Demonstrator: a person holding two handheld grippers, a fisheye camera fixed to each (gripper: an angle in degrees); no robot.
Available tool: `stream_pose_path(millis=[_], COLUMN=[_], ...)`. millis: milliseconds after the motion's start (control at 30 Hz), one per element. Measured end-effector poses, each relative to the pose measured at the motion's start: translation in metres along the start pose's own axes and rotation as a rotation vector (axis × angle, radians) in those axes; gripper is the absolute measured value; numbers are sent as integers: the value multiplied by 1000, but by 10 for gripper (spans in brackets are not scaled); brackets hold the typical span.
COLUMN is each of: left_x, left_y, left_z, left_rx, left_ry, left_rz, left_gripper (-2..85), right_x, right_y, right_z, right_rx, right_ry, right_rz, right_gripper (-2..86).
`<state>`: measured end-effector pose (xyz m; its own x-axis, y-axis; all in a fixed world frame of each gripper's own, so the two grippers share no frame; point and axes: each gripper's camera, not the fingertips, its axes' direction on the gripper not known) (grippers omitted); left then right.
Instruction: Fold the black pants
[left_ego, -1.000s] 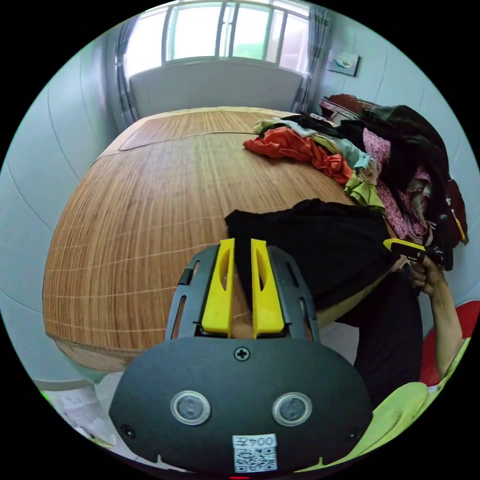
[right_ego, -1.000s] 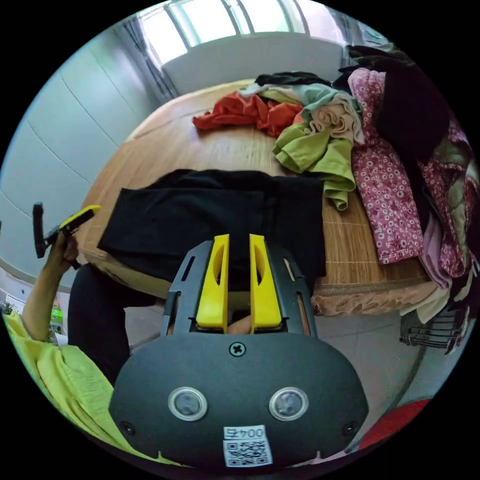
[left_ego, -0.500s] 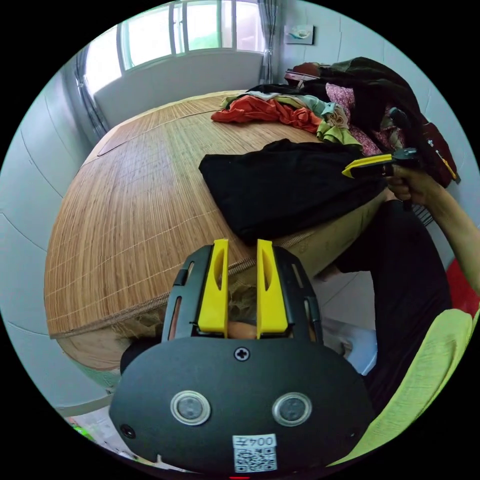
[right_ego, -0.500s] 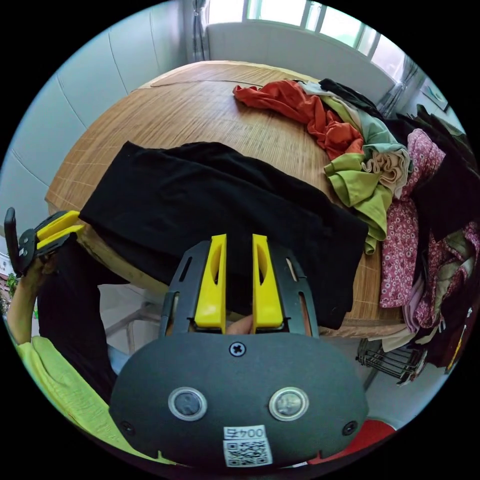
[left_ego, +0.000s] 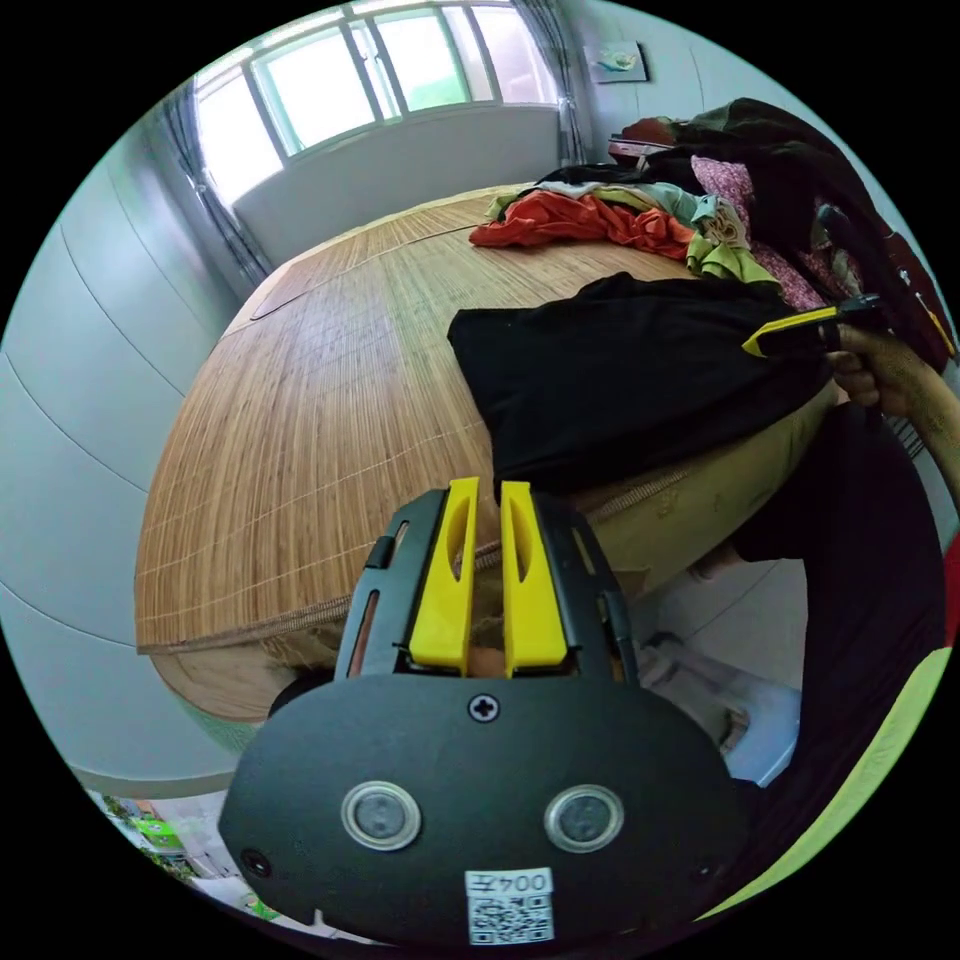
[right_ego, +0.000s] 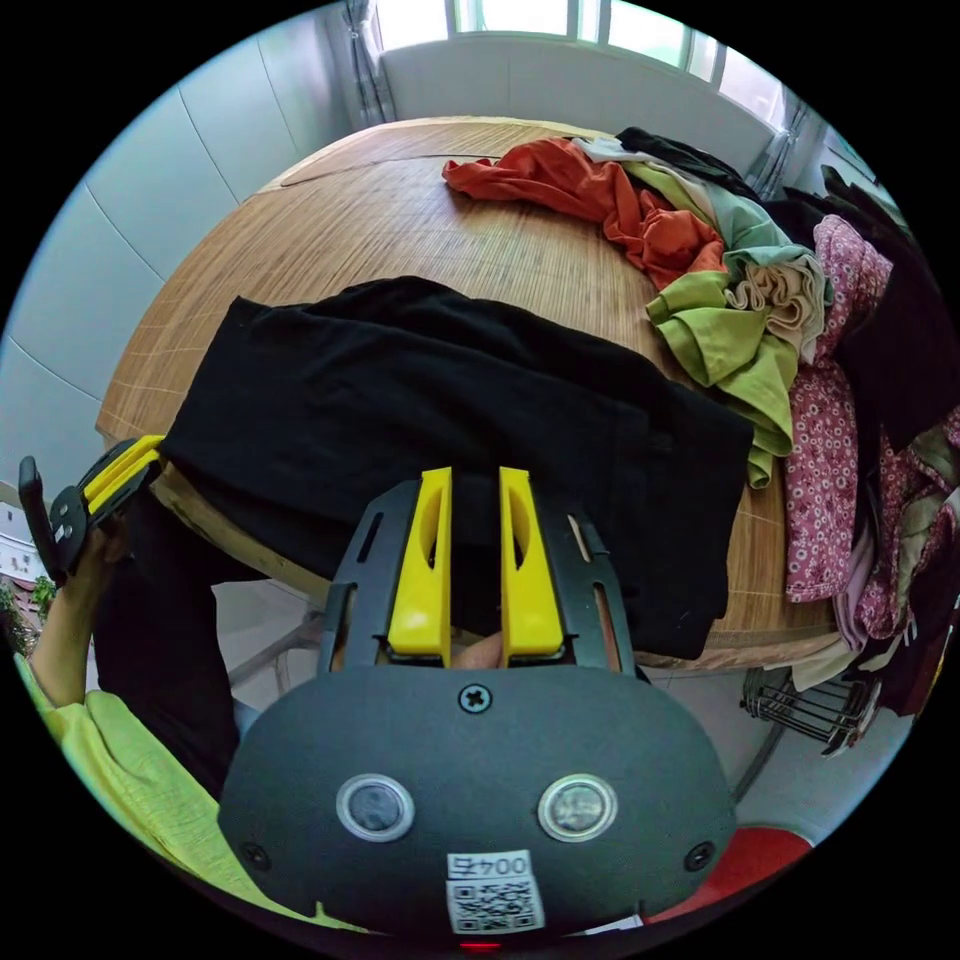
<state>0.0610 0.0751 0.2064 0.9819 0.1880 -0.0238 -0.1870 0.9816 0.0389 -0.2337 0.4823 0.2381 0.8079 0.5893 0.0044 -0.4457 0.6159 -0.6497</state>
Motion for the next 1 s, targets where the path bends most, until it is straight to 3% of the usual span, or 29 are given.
stream_pose_path(millis=[233,400,533,667,833,1000], left_x=[-18,4,18,5,-15,-16], left_y=[2,-54,-109,-127,-120,-101], left_z=[-40,-60,-8,65,70,22], left_rx=[63,266,190,-41,5,106], left_ry=[33,92,89,7,130,207], left_rz=[-29,39,-10,-103,-164,-164], left_gripper=[59,31,26,28,25,10], right_x=[15,17,-22,-39,2,35], right_y=[18,12,-36,-70,-78,-25], right_z=[-23,-36,-28,4,15,-31], right_rx=[79,197,224,161,131,192], right_ry=[-58,-107,-86,8,-113,-53], right_rz=[1,9,-71,-139,-78,-62], right_gripper=[89,79,78,79,84,84])
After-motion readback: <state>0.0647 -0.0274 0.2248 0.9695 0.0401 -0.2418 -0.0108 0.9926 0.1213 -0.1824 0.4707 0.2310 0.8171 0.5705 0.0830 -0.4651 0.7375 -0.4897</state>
